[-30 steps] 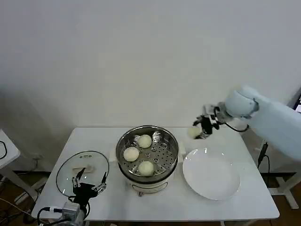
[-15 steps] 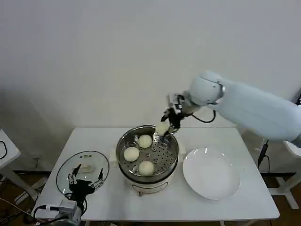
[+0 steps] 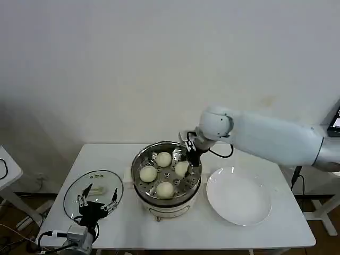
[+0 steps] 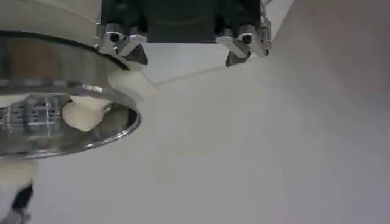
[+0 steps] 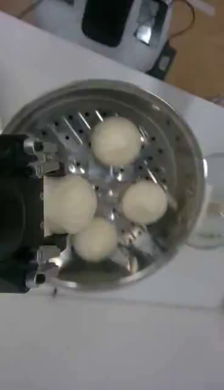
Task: Take steamed baozi put them in steamer then cover it.
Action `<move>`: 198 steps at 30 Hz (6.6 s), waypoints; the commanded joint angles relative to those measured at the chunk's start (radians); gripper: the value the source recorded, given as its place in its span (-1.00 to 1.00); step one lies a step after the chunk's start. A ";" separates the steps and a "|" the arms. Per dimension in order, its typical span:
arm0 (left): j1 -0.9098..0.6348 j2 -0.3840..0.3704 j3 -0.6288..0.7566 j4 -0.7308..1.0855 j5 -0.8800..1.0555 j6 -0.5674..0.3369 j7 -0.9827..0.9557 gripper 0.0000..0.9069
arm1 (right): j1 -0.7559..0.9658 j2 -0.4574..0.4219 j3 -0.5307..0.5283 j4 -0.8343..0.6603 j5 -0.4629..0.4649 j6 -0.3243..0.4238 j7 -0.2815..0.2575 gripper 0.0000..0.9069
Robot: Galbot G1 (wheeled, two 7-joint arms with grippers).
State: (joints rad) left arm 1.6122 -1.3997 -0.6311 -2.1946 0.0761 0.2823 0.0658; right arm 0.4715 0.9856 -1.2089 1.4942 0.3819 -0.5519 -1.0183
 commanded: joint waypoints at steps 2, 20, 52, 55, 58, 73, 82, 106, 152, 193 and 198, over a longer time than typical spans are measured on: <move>-0.004 0.002 -0.002 0.009 0.001 -0.001 0.001 1.00 | -0.044 0.023 -0.048 -0.043 -0.024 -0.001 -0.002 0.38; -0.005 0.000 -0.002 0.021 -0.002 -0.003 0.000 1.00 | -0.078 0.056 0.033 -0.140 -0.111 0.022 -0.009 0.38; -0.010 -0.028 0.017 0.033 -0.005 -0.012 0.021 1.00 | -0.221 -0.331 0.543 0.157 0.151 0.103 0.127 1.00; -0.010 -0.042 0.019 0.049 -0.003 -0.021 0.020 1.00 | -0.398 -0.390 0.743 0.204 0.145 0.174 0.271 1.00; -0.001 -0.049 0.021 0.045 -0.004 -0.021 0.023 1.00 | -0.524 -0.453 0.827 0.251 0.204 0.246 0.416 1.00; 0.015 -0.071 0.015 0.043 0.011 -0.029 0.024 1.00 | -1.588 -0.341 1.899 0.523 0.240 0.373 0.626 1.00; 0.006 -0.065 0.015 0.050 0.039 -0.039 0.024 1.00 | -1.966 0.034 2.034 0.555 0.167 0.536 0.719 1.00; -0.034 0.022 -0.017 0.141 0.337 -0.133 -0.031 1.00 | -2.150 0.327 1.987 0.462 0.031 0.611 0.706 1.00; -0.279 0.155 -0.033 0.651 1.223 -0.341 -0.172 1.00 | -2.068 0.329 2.014 0.429 0.012 0.634 0.730 1.00; -0.410 0.120 -0.011 0.792 1.169 -0.312 -0.209 1.00 | -2.070 0.354 2.012 0.382 -0.015 0.668 0.728 1.00; -0.420 0.118 -0.012 0.820 1.151 -0.312 -0.237 0.84 | -2.074 0.357 2.009 0.385 -0.014 0.671 0.728 1.00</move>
State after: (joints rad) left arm 1.2030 -1.2803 -0.6431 -1.4141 1.2467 -0.0310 -0.1402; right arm -1.6016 1.3409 0.8009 1.8782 0.3691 0.1170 -0.2897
